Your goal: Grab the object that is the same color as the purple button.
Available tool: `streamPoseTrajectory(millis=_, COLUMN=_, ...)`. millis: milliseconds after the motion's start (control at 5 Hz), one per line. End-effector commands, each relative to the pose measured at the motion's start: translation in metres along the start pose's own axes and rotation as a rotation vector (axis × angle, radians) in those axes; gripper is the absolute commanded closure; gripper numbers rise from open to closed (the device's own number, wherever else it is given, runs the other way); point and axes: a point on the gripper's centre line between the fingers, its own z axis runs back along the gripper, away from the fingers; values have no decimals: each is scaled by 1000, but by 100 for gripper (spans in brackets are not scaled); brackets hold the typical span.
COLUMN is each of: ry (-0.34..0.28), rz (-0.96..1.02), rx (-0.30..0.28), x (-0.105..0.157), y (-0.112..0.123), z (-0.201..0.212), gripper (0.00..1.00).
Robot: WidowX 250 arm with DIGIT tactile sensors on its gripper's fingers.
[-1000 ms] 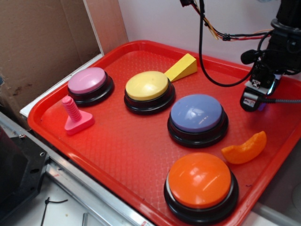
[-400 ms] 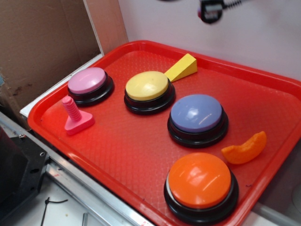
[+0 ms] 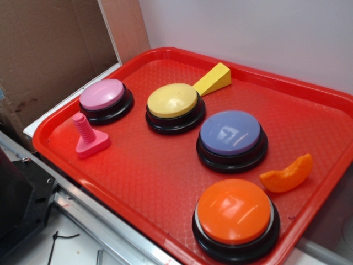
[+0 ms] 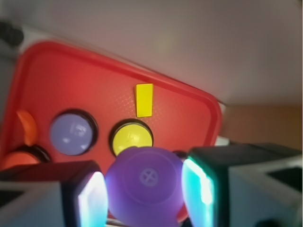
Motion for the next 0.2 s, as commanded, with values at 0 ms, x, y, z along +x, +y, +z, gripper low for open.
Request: streamPoseTrajectory(millis=0, ry=-50, rz=249, rx=57, x=-25, y=-35, z=112, gripper=100)
